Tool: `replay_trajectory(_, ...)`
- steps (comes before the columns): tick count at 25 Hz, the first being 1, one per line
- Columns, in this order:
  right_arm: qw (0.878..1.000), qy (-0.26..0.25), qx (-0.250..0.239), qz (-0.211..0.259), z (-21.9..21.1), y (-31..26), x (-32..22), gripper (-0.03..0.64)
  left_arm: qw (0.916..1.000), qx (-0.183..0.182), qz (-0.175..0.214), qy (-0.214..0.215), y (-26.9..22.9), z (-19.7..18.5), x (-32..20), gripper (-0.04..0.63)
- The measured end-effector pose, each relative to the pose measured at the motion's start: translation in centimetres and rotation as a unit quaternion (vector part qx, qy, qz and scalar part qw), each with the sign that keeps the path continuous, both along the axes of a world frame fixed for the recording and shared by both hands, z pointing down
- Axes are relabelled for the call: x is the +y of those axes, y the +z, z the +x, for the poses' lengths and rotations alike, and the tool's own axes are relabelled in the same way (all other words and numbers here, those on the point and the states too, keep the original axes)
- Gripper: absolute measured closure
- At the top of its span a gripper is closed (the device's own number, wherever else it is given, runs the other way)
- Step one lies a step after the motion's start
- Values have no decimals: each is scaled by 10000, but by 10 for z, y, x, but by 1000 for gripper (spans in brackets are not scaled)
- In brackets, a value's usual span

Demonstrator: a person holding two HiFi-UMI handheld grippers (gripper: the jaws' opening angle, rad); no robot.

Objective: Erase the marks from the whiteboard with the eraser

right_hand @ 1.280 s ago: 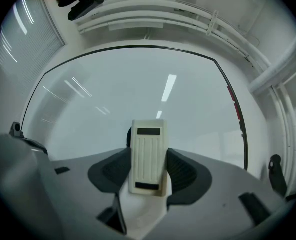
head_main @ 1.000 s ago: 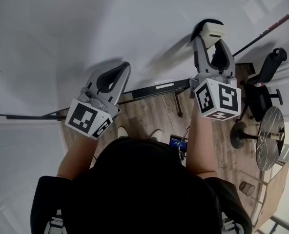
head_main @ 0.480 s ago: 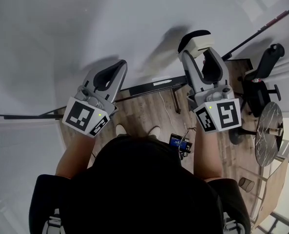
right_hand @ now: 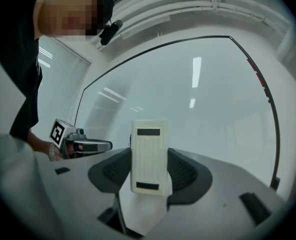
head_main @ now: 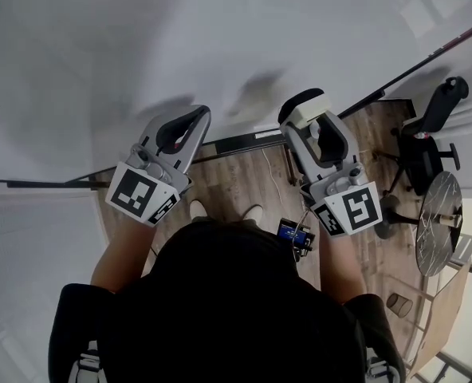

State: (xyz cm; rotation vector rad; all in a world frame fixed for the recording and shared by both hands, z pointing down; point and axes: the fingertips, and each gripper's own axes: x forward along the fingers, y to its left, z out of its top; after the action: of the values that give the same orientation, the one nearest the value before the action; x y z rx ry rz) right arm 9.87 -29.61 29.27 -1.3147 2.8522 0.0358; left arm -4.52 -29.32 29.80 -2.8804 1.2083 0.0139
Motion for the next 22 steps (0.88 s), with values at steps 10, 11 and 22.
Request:
replay_trajectory(10, 9988, -402, -76, -272, -18, 45, 36, 396, 9998, -11, -41, 189, 33, 11, 29, 589)
replay_trajectory(11, 9986, -446, -51, -277, -22, 48, 39, 396, 9998, -19, -47, 213, 35, 13, 31, 589)
replay_trajectory(22, 9971, -666, -99, -339, -37, 60, 48, 396, 9995, -148, -82, 271, 45, 14, 42, 589)
